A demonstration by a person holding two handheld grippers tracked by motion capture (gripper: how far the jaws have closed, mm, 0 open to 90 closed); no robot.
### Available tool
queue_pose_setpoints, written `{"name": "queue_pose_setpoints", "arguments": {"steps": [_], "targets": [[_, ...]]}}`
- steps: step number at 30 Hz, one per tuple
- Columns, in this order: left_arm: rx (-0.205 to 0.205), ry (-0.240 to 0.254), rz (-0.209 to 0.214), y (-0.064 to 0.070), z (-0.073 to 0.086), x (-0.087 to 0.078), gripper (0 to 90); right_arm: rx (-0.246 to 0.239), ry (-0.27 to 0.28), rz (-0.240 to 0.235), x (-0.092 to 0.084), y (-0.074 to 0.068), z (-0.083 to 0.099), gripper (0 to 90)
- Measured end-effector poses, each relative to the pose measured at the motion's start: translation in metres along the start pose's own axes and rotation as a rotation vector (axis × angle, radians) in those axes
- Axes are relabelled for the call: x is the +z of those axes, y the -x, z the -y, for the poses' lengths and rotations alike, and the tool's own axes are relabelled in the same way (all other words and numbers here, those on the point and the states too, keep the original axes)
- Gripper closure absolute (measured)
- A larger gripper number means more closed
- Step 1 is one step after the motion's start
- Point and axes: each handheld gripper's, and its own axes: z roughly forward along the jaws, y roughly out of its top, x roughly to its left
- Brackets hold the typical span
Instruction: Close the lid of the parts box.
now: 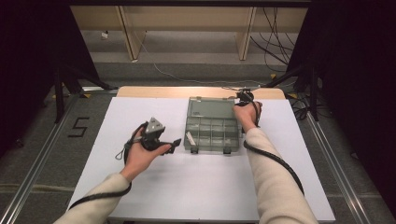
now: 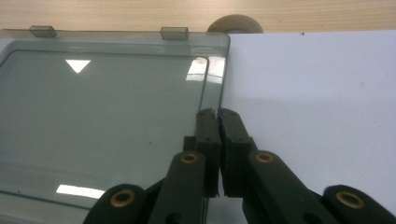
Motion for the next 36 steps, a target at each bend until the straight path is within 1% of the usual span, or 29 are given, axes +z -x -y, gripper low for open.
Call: {"name": "queue_pose_setpoints", "arguments": {"steps": [1, 2, 3, 5, 7, 9, 10, 11, 12, 13, 14, 15, 17, 19, 20, 21, 22, 23, 24, 25, 26, 27, 28, 30, 31, 32, 33, 35, 36], "targets": [[0.009, -0.018, -0.010, -0.006, -0.006, 0.003, 17.2, 0.004, 0.000, 0.004, 0.000, 0.000, 0.000, 88.6], [-0.020, -0.022, -0.018, -0.012, -0.015, 0.011, 17.6, 0.011, 0.001, 0.007, -0.001, -0.001, 0.000, 88.7], [-0.015, -0.032, -0.023, -0.018, -0.020, 0.015, 17.8, 0.016, 0.008, 0.007, -0.001, -0.001, 0.001, 88.9], [-0.041, -0.040, -0.049, -0.029, -0.032, 0.025, 19.9, 0.028, 0.023, 0.011, -0.002, -0.003, 0.001, 89.2], [-0.084, -0.040, -0.059, -0.038, -0.042, 0.036, 23.9, 0.024, 0.028, 0.009, -0.004, -0.003, 0.001, 89.5], [-0.148, -0.047, -0.058, -0.046, -0.049, 0.046, 27.1, 0.018, 0.048, 0.023, -0.006, -0.003, 0.002, 89.6], [-0.175, -0.056, -0.057, -0.048, -0.052, 0.050, 28.2, 0.012, 0.054, 0.011, -0.008, -0.003, 0.002, 89.7], [-0.189, -0.058, -0.059, -0.049, -0.054, 0.053, 29.9, -0.004, 0.078, 0.024, -0.008, -0.002, 0.004, 89.7], [-0.197, -0.061, -0.065, -0.050, -0.058, 0.058, 31.9, -0.049, 0.081, 0.037, -0.009, 0.000, 0.005, 89.8], [-0.197, -0.067, -0.071, -0.051, -0.059, 0.060, 34.1, -0.068, 0.094, 0.023, -0.010, 0.003, 0.007, 89.8], [-0.206, -0.074, -0.076, -0.051, -0.062, 0.065, 36.0, -0.084, 0.098, 0.026, -0.011, 0.004, 0.008, 89.8], [-0.212, -0.076, -0.077, -0.052, -0.063, 0.068, 37.1, -0.071, 0.109, 0.023, -0.012, 0.003, 0.009, 89.9], [-0.202, -0.107, -0.059, -0.054, -0.066, 0.073, 41.4, -0.063, 0.129, 0.016, -0.014, 0.003, 0.011, 89.9], [-0.231, -0.115, -0.057, -0.053, -0.067, 0.082, 45.5, -0.102, 0.147, 0.014, -0.016, 0.006, 0.013, 90.0], [-0.240, -0.120, -0.054, -0.053, -0.068, 0.086, 47.8, -0.073, 0.151, 0.021, -0.017, 0.003, 0.014, 90.0], [-0.248, -0.129, -0.048, -0.053, -0.068, 0.089, 49.8, -0.114, 0.165, 0.018, -0.017, 0.006, 0.014, 90.0], [-0.255, -0.136, -0.052, -0.053, -0.068, 0.093, 51.3, -0.095, 0.157, 0.008, -0.020, 0.005, 0.014, 90.0], [-0.266, -0.143, -0.052, -0.053, -0.068, 0.097, 53.3, -0.116, 0.172, 0.011, -0.020, 0.005, 0.015, 90.0], [-0.285, -0.153, -0.052, -0.052, -0.068, 0.101, 55.1, -0.110, 0.177, 0.009, -0.022, 0.005, 0.015, 90.0], [-0.291, -0.153, -0.052, -0.051, -0.069, 0.103, 56.3, -0.082, 0.182, 0.008, -0.023, 0.003, 0.016, 90.0], [-0.303, -0.150, -0.049, -0.050, -0.069, 0.106, 57.5, -0.105, 0.187, 0.006, -0.025, 0.005, 0.016, 90.0], [-0.311, -0.150, -0.039, -0.049, -0.069, 0.109, 58.9, -0.099, 0.193, -0.001, -0.026, 0.004, 0.016, 90.0], [-0.322, -0.151, -0.038, -0.048, -0.068, 0.111, 60.2, -0.096, 0.217, -0.004, -0.027, 0.003, 0.017, 90.0], [-0.341, -0.154, -0.044, -0.047, -0.066, 0.115, 62.4, -0.123, 0.261, -0.002, -0.026, 0.004, 0.017, 90.0], [-0.353, -0.153, -0.044, -0.047, -0.065, 0.116, 63.8, -0.109, 0.265, -0.003, -0.028, 0.003, 0.017, 90.0], [-0.377, -0.141, -0.050, -0.047, -0.064, 0.118, 64.9, -0.101, 0.268, -0.011, -0.029, 0.003, 0.018, 90.0], [-0.386, -0.141, -0.047, -0.047, -0.063, 0.118, 67.8, -0.112, 0.264, -0.012, -0.030, 0.003, 0.019, 90.0], [-0.408, -0.131, -0.042, -0.047, -0.063, 0.120, 70.3, -0.114, 0.274, -0.008, -0.031, 0.002, 0.020, 90.0], [-0.410, -0.135, -0.041, -0.047, -0.063, 0.120, 71.5, -0.130, 0.285, -0.005, -0.032, 0.003, 0.020, 90.0]]}}
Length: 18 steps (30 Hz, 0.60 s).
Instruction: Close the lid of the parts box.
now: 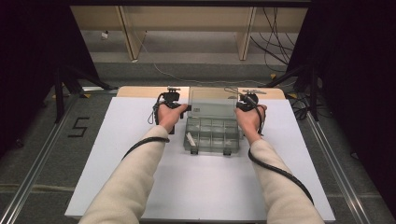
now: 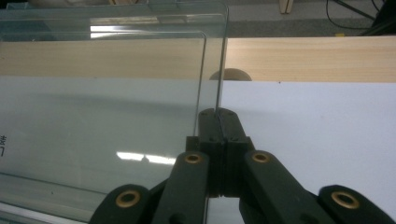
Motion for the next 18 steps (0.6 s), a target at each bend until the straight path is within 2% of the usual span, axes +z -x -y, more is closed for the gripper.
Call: {"name": "queue_pose_setpoints", "arguments": {"steps": [4, 5, 8, 9, 10, 12, 13, 15, 16, 18], "targets": [[-0.024, -0.001, -0.024, 0.000, 0.000, 0.001, 76.4, 0.000, 0.006, -0.008, -0.003, 0.000, 0.000, 90.0], [-0.024, 0.001, -0.034, 0.000, 0.000, 0.001, 77.8, -0.011, 0.019, 0.011, -0.002, -0.001, 0.001, 90.0], [-0.032, 0.001, -0.047, 0.003, 0.000, 0.002, 81.9, -0.007, 0.015, -0.008, -0.005, -0.001, 0.000, 90.0], [-0.024, -0.008, -0.054, 0.003, 0.001, 0.002, 82.3, -0.007, 0.014, -0.008, -0.005, -0.001, 0.000, 90.0], [-0.030, -0.009, -0.060, 0.004, 0.001, 0.002, 82.2, -0.002, 0.026, -0.008, -0.005, -0.002, 0.000, 90.0], [-0.041, 0.003, -0.073, 0.006, 0.002, 0.002, 83.2, -0.001, 0.015, -0.002, -0.008, -0.002, 0.001, 90.0], [-0.029, 0.000, -0.088, 0.008, 0.002, 0.001, 84.4, 0.014, 0.006, -0.009, -0.009, -0.003, 0.001, 90.0], [-0.026, 0.011, -0.102, 0.011, 0.002, 0.001, 86.2, -0.013, 0.016, -0.002, -0.010, 0.000, 0.002, 90.0], [-0.021, 0.014, -0.113, 0.012, 0.003, 0.001, 86.4, 0.010, 0.017, -0.004, -0.010, -0.002, 0.002, 90.0], [0.002, 0.023, -0.132, 0.015, 0.003, 0.001, 87.3, 0.011, 0.022, -0.005, -0.010, -0.002, 0.003, 90.0]]}}
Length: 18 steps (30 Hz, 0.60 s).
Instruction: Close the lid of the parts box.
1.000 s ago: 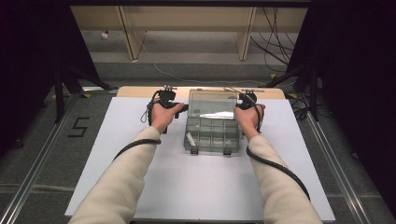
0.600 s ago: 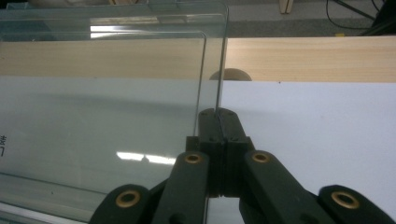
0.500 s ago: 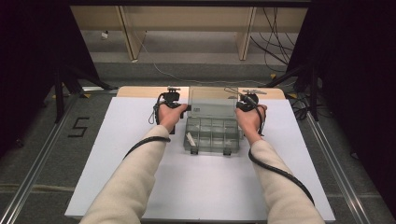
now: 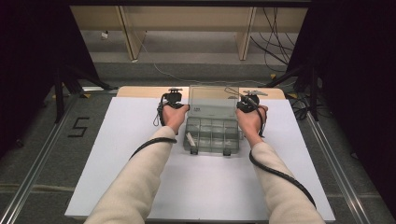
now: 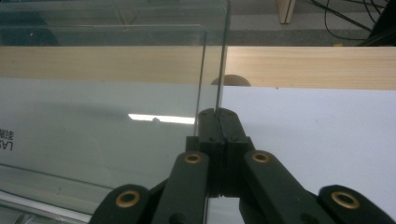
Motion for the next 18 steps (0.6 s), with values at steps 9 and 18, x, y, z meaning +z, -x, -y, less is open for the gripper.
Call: {"name": "queue_pose_setpoints", "arguments": {"steps": [9, 18], "targets": [[0.056, 0.027, -0.041, 0.0068, 0.0047, -0.0050, 88.8, -0.008, 0.006, -0.007, -0.0034, 0.0014, 0.0007, 89.8], [0.038, 0.074, -0.039, 0.0080, 0.0085, -0.0054, 89.0, -0.007, 0.011, -0.014, -0.0029, 0.0029, 0.0018, 89.2]]}}
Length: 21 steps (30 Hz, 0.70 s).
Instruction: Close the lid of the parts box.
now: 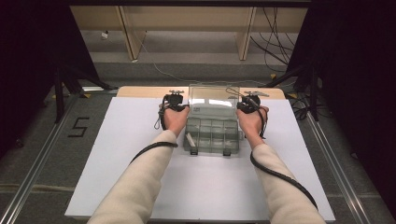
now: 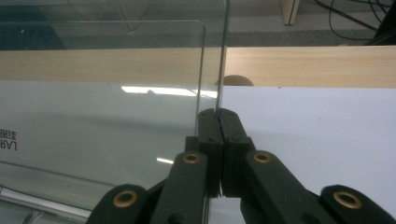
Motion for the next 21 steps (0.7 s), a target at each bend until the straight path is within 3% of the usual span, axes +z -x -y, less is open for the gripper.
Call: {"name": "queue_pose_setpoints", "arguments": {"steps": [1, 2, 4, 5, 6, 7, 8, 9, 11, 12, 15, 17, 18, 19, 20, 21], "targets": [[0.003, -0.002, -0.003, 0.000, 0.000, -0.001, 89.0, 0.022, -0.018, -0.014, -0.001, -0.001, -0.001, 88.9], [0.037, -0.023, -0.002, -0.001, 0.000, -0.002, 89.0, 0.022, -0.018, -0.019, -0.002, 0.000, -0.002, 88.5], [0.008, 0.010, -0.003, 0.001, 0.001, -0.001, 89.1, 0.027, -0.024, -0.016, -0.002, 0.001, -0.003, 86.4], [0.010, 0.012, -0.001, 0.002, 0.001, -0.001, 89.1, 0.004, -0.014, -0.022, 0.000, 0.003, -0.004, 84.8], [0.042, -0.014, -0.001, 0.000, 0.000, -0.004, 89.1, 0.030, -0.019, -0.020, 0.000, 0.003, -0.006, 82.7], [0.045, -0.017, 0.000, -0.001, 0.000, -0.004, 89.1, 0.008, 0.000, -0.022, 0.002, 0.006, -0.008, 79.7], [0.015, 0.008, 0.001, 0.001, 0.001, -0.002, 89.1, 0.030, -0.005, -0.034, 0.002, 0.006, -0.010, 77.8], [0.009, 0.014, 0.000, 0.001, 0.001, -0.002, 89.1, 0.043, -0.017, -0.034, 0.002, 0.007, -0.013, 75.8], [0.011, 0.012, 0.000, 0.001, 0.001, -0.002, 89.1, 0.027, 0.008, -0.035, 0.005, 0.009, -0.019, 71.3], [0.010, 0.010, 0.001, 0.001, 0.001, -0.002, 89.1, 0.047, -0.002, -0.022, 0.006, 0.008, -0.023, 70.1], [0.009, 0.007, 0.005, 0.001, 0.001, -0.003, 89.2, 0.041, 0.000, -0.011, 0.010, 0.008, -0.032, 68.7], [0.047, -0.020, 0.008, -0.001, 0.000, -0.006, 89.2, 0.060, -0.004, -0.013, 0.013, 0.007, -0.037, 68.8], [0.012, 0.009, 0.009, 0.001, 0.001, -0.004, 89.2, 0.037, 0.014, -0.023, 0.015, 0.009, -0.038, 69.2], [0.023, -0.003, 0.011, -0.001, 0.000, -0.005, 89.2, 0.079, -0.012, -0.039, 0.014, 0.007, -0.040, 69.3], [0.050, -0.027, 0.012, -0.003, 0.000, -0.007, 89.2, 0.056, 0.005, -0.034, 0.016, 0.009, -0.041, 70.4], [0.050, -0.024, 0.014, -0.003, 0.000, -0.007, 89.2, 0.085, -0.013, -0.028, 0.015, 0.007, -0.042, 72.9]]}}
